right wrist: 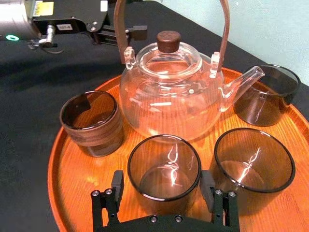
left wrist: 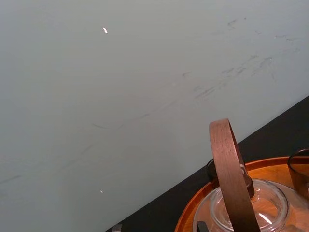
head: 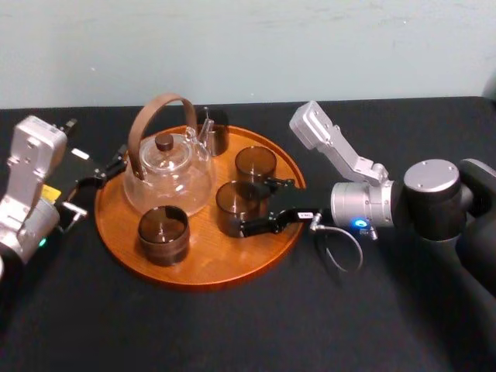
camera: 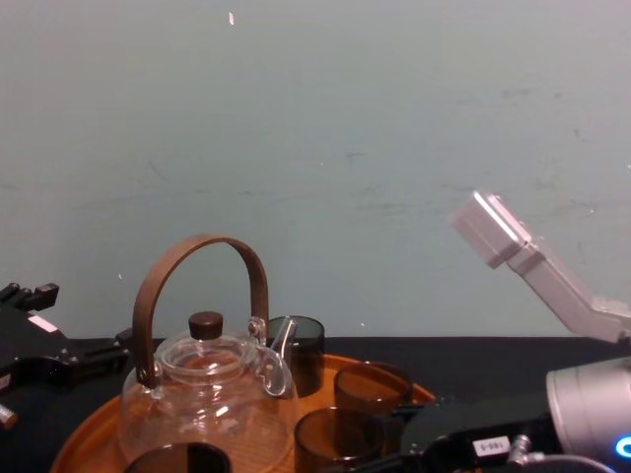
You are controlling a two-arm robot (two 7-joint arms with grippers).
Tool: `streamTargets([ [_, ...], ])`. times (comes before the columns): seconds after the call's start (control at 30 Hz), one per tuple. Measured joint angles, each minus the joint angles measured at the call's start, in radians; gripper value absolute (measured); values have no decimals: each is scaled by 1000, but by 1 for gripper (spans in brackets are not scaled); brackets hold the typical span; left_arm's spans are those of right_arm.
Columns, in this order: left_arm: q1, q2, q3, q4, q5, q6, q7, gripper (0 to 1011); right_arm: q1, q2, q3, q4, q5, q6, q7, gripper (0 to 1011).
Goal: Pick up the glass from the table and place it on the tray.
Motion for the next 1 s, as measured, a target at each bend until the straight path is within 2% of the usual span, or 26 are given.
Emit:
streamTargets([
  [0.43,0,0,0,0,0,0,0,1002,-44,70,13,-85,23,19,-5,1002],
  [1.0,0,0,0,0,0,0,0,1001,-143,190,86,-201,83,24,-52,1002],
])
